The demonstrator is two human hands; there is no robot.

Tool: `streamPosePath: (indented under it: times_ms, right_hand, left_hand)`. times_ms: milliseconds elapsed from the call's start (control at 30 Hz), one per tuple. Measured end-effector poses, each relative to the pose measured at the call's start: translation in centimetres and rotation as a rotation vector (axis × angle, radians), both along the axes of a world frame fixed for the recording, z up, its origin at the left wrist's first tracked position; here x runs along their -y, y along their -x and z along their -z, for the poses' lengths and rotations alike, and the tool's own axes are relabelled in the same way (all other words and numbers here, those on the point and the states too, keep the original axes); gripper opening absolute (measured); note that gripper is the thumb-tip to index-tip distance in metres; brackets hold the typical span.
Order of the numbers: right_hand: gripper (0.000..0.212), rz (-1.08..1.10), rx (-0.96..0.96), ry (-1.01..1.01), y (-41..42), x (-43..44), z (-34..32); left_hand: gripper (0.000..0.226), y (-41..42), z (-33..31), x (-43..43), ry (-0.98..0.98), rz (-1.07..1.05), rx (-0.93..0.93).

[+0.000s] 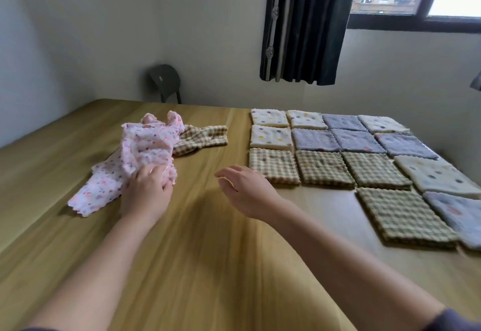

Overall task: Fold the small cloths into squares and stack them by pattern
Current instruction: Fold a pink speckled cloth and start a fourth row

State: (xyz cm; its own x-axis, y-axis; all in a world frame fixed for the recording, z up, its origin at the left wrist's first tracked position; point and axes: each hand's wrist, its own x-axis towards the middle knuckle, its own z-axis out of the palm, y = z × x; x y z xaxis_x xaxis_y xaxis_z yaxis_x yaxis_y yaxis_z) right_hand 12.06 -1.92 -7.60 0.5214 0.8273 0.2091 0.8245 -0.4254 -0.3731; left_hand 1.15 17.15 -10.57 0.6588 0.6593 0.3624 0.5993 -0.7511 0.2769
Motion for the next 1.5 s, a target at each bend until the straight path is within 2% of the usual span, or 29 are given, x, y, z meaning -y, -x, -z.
streamPosePath:
  times_ms: [100,167,300,367,400,500,567,667,800,900,967,1067,1133,1200,1267,1333,1433,1500]
  right_hand:
    - [0.034,0.015,-0.051,-0.025,-0.7,-5.0,-0.1]
    - [0.032,0.062,-0.124,-0.065,-1.2,-8.2,0.0]
    - [0.031,0.158,-0.512,-0.252,-1.8,-14.0,-0.4]
    - [0.035,0.184,-0.664,-0.282,-2.2,-16.4,-0.9]
    - [0.031,0.198,-0.694,-0.281,-2.3,-17.0,-1.1]
    - [0.026,0.26,-0.699,-0.309,-2.6,-17.9,-1.3]
    - [0.021,0.228,-0.711,-0.427,-2.4,-17.4,-2.1]
    - [0.016,0.109,-0.837,-0.587,-1.7,-15.1,-4.2]
    - [0.024,0.015,-0.896,-0.659,-1.5,-9.8,-6.5]
    - [0.033,0.008,-0.873,-0.667,-1.4,-5.2,-6.8]
    - [0.03,-0.019,-0.839,-0.616,-1.3,-1.5,-7.0]
    - [0.018,-0.088,-0.845,-0.525,-1.2,2.9,-7.9]
    - [0.016,-0.126,-0.834,-0.468,-0.7,5.9,-8.6]
    - [0.012,-0.146,-0.796,-0.423,-0.3,8.3,-9.3]
    - [0.009,-0.139,-0.724,-0.398,-0.1,10.8,-9.9]
    - [0.007,-0.152,-0.683,-0.385,-0.2,12.9,-10.4]
    - [0.015,-0.172,-0.721,-0.335,-0.7,15.7,-11.2]
    - [0.029,-0.189,-0.736,-0.244,-1.3,17.1,-11.5]
  left_hand:
    - [0.009,0.0,0.3,-0.9,-0.008,0.025,0.201]
    - [0.008,0.1,0.0,-0.9,-0.043,0.073,0.36]
    - [0.011,0.1,-0.3,-1.4,-0.062,0.188,0.582]
    - [0.014,-0.1,-0.3,-1.8,-0.021,0.272,0.623]
    - [0.017,-0.2,-0.4,-1.7,0.001,0.324,0.622]
    - [0.023,-0.1,-0.4,-1.4,0.011,0.428,0.603]
    - [0.03,0.0,-0.4,-1.5,-0.022,0.387,0.634]
    - [0.045,0.3,-0.5,-2.2,-0.04,0.257,0.725]
    - [0.055,0.4,-0.9,-2.0,0.098,0.247,0.727]
    - [0.061,0.5,-1.6,-0.6,0.23,0.344,0.654]
    - [0.058,0.8,-2.7,1.9,0.333,0.412,0.633]
    - [0.05,0.8,-5.3,5.7,0.702,0.613,0.632]
    - [0.045,0.3,-6.9,8.6,0.914,0.756,0.503]
    - [0.05,-0.3,-8.0,10.9,0.937,0.846,0.374]
    - [0.058,-0.6,-9.0,13.1,0.911,0.898,0.347]
    - [0.039,-0.7,-10.1,14.9,0.949,0.948,0.38]
    - [0.012,-1.0,-11.5,16.0,1.022,1.005,0.469]
    - [0.013,-1.0,-12.4,16.2,1.084,1.04,0.5]
